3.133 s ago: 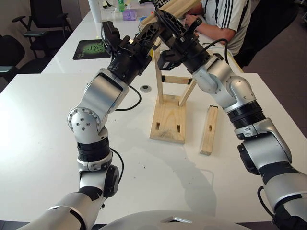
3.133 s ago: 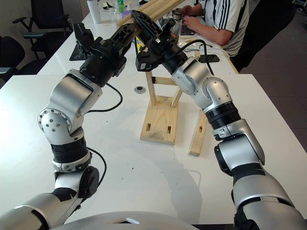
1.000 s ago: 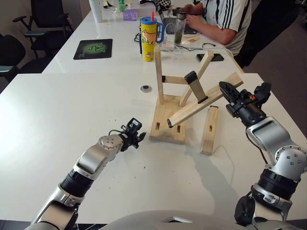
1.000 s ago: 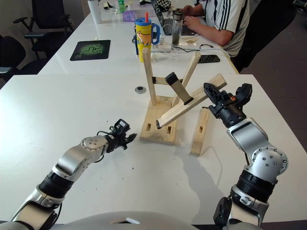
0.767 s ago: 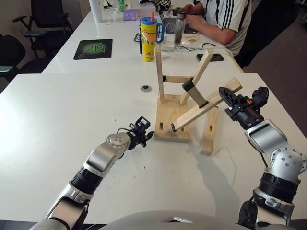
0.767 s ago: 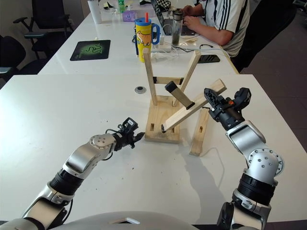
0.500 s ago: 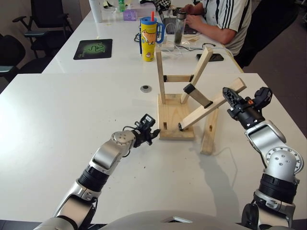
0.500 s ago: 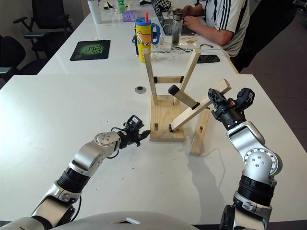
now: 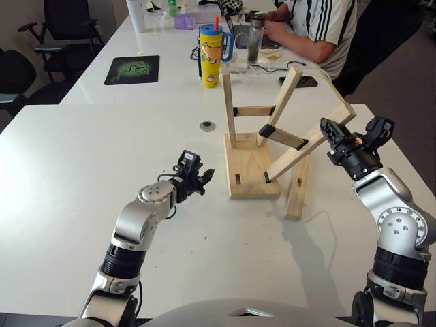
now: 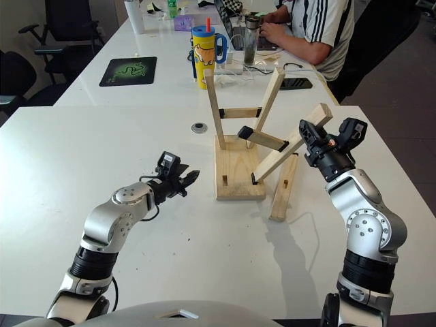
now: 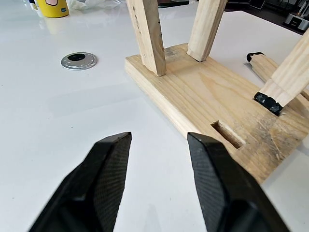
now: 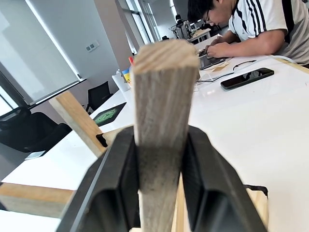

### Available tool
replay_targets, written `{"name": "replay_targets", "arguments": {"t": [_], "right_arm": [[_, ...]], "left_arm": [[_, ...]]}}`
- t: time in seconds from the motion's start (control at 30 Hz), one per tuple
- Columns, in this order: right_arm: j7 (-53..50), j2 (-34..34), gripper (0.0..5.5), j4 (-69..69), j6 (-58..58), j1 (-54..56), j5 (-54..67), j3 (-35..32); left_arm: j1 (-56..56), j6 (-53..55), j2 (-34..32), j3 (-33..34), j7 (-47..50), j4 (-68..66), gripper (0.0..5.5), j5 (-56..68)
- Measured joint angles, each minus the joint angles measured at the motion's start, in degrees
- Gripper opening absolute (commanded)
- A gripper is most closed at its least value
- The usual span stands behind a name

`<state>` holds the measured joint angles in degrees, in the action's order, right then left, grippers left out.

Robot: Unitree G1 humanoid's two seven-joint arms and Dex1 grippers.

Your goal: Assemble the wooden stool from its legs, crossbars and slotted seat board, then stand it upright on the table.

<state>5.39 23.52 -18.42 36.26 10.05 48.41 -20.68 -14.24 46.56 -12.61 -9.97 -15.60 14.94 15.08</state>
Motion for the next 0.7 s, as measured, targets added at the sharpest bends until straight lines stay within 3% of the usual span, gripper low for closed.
{"name": "replay_targets", "arguments": {"t": [0.5, 0.7], "right_arm": [[1.00, 0.14, 1.03, -2.66, -5.18, -2.17, -10.04, 5.93], [-1.54, -0.41, 1.03, -3.38, -6.79, -0.61, -18.18, 12.16]], "left_arm": [[0.13, 1.09, 0.66, 1.24, 1.89, 1.27, 2.13, -0.72], [0.14, 1.08, 1.11, 0.85, 2.57, 1.70, 2.13, -1.86]]}}
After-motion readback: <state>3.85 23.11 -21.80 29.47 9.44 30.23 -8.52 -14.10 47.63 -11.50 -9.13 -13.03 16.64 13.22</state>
